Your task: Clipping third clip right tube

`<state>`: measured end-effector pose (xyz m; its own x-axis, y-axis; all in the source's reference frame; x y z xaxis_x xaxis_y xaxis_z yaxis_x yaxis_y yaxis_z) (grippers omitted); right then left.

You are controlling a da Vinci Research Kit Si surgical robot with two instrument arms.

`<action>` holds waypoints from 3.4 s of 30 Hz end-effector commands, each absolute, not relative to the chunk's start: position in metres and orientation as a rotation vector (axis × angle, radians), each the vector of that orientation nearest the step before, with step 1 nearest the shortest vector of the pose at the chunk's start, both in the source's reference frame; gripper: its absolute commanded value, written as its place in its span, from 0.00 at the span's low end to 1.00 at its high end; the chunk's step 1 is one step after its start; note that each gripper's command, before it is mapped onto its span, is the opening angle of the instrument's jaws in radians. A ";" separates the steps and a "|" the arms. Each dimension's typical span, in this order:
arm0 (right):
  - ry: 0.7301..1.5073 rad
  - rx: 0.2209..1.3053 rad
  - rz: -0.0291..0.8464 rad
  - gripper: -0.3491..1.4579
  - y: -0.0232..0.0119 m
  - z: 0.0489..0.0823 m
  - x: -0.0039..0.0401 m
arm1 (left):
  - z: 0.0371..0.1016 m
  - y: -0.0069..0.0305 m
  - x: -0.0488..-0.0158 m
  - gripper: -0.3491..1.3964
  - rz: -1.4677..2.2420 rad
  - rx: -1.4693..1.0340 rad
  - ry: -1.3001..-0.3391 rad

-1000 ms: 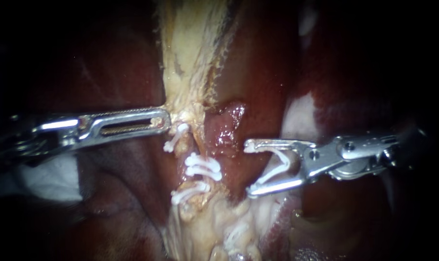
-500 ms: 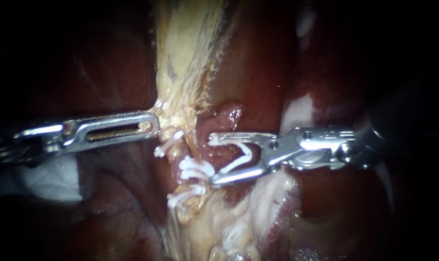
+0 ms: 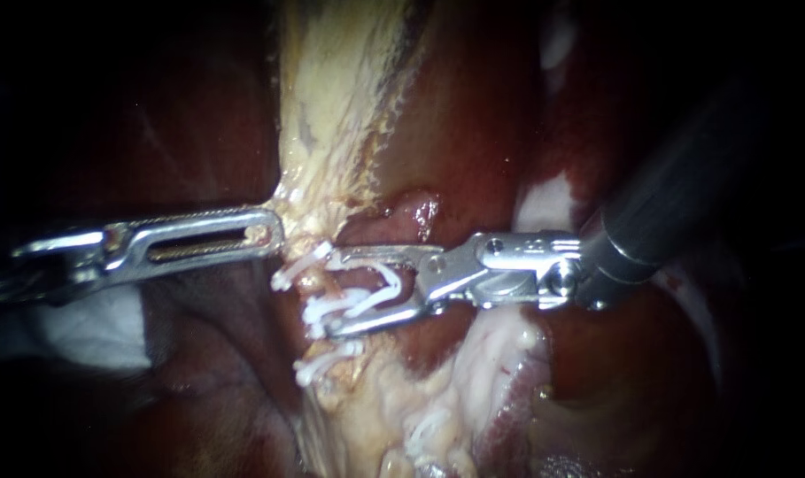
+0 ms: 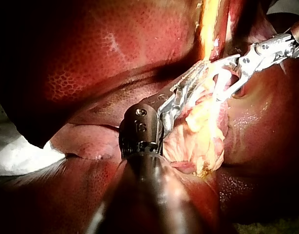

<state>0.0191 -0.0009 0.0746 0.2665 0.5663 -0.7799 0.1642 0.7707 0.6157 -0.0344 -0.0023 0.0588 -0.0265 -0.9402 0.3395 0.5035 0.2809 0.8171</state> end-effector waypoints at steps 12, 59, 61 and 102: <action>1.280 0.719 0.321 0.52 -0.0005 0.0741 0.0170 | 0.0587 -0.0021 -0.0340 0.00 -1.248 0.539 -1.041; 1.393 0.957 0.304 0.49 -0.0026 0.0732 0.0215 | 0.0592 -0.0016 -0.0339 0.00 -1.251 0.526 -1.053; 1.389 0.964 0.316 0.48 -0.0025 0.0733 0.0218 | 0.0592 -0.0016 -0.0339 0.00 -1.251 0.526 -1.053; 1.399 0.966 0.484 0.36 0.0032 0.0702 0.0209 | 0.0598 -0.0015 -0.0340 0.00 -1.250 0.524 -1.054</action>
